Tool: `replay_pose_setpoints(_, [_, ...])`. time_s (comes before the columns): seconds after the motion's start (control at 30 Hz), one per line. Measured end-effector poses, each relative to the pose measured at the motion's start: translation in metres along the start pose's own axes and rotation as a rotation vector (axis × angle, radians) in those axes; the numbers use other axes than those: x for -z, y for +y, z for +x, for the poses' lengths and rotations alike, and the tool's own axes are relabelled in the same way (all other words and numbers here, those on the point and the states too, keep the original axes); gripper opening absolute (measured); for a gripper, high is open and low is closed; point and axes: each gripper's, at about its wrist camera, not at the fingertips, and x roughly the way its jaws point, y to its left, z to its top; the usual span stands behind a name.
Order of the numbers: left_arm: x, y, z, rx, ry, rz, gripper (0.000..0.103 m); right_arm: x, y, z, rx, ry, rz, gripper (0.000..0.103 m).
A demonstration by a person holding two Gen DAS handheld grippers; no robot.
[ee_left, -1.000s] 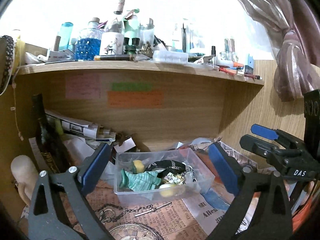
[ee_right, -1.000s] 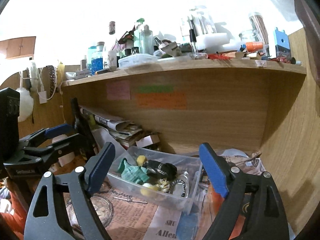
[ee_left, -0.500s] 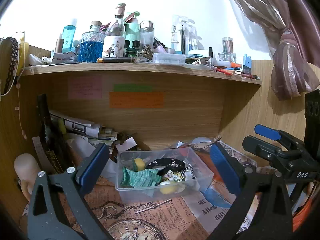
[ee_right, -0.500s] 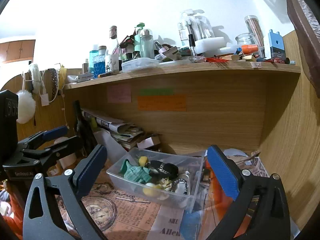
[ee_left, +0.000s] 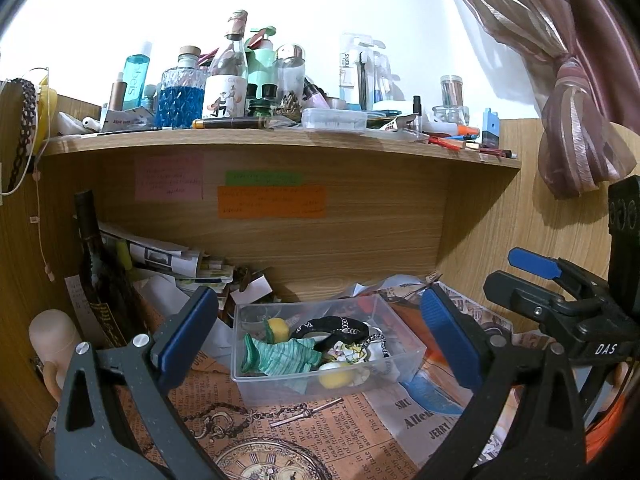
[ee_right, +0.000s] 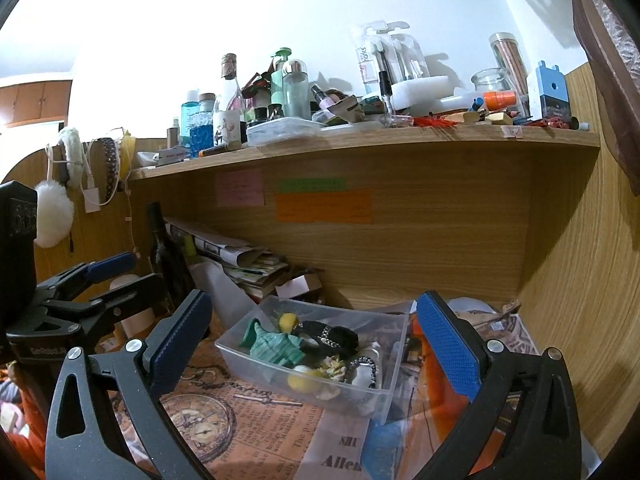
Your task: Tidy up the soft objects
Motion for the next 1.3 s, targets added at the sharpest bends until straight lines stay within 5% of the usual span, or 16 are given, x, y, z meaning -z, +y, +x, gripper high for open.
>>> replay_pose_setpoints(1.3, [0.0014, 0.0062, 0.0024, 0.050, 0.007, 0.001, 0.103, 0.0003, 0.0034, 0.0024, -0.008, 0.011, 0.001, 0.103])
